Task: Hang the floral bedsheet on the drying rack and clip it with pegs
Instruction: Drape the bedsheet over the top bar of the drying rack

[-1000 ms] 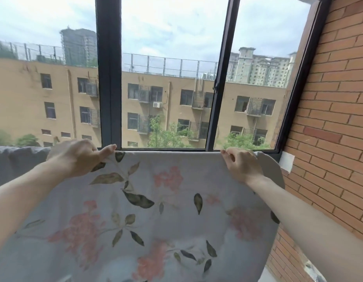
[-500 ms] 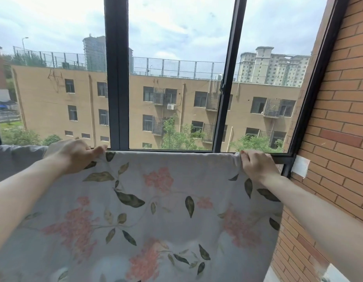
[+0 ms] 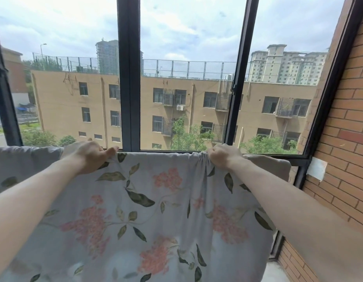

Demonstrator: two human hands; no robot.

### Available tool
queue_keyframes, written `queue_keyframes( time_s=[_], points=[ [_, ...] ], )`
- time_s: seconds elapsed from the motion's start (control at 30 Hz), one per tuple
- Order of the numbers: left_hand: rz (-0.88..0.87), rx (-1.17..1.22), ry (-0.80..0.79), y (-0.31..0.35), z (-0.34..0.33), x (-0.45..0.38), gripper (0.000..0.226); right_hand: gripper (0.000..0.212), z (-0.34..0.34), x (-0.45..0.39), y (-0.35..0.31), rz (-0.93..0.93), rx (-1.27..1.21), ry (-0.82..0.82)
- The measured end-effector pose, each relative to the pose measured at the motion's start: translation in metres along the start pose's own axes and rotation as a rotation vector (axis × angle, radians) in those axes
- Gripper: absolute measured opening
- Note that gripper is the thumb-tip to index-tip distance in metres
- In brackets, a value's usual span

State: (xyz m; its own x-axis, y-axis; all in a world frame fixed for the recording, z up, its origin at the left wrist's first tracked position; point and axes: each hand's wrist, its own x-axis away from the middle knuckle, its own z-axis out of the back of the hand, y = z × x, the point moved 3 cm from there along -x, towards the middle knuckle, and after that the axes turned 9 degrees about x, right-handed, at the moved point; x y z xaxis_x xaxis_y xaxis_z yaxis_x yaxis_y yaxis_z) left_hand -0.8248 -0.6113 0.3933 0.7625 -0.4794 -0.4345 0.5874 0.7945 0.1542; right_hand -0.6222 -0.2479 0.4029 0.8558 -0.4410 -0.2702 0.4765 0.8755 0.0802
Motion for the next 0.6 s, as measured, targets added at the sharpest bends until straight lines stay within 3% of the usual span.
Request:
queue_keyframes(
  time_s=[0.13, 0.27, 0.43, 0.5, 0.6],
  points=[
    [-0.006, -0.001, -0.014, -0.001, 0.0, 0.0, 0.09, 0.067, -0.006, 0.015, 0.009, 0.048, -0.067, 0.187],
    [-0.042, 0.037, -0.016, 0.019, -0.001, 0.001, 0.086, 0.07, -0.004, 0.029, 0.046, 0.054, -0.08, 0.196],
    [-0.03, 0.03, -0.036, 0.024, -0.002, 0.007, 0.092, 0.09, -0.005, 0.042, 0.091, -0.128, -0.027, 0.143],
    [-0.02, 0.044, -0.028, 0.019, -0.001, 0.009, 0.091, 0.08, 0.003, 0.037, 0.081, -0.154, -0.095, 0.106],
    [-0.019, 0.067, -0.029, 0.012, 0.007, 0.012, 0.089, 0.046, 0.023, 0.038, 0.025, -0.087, -0.251, 0.256]
  ],
)
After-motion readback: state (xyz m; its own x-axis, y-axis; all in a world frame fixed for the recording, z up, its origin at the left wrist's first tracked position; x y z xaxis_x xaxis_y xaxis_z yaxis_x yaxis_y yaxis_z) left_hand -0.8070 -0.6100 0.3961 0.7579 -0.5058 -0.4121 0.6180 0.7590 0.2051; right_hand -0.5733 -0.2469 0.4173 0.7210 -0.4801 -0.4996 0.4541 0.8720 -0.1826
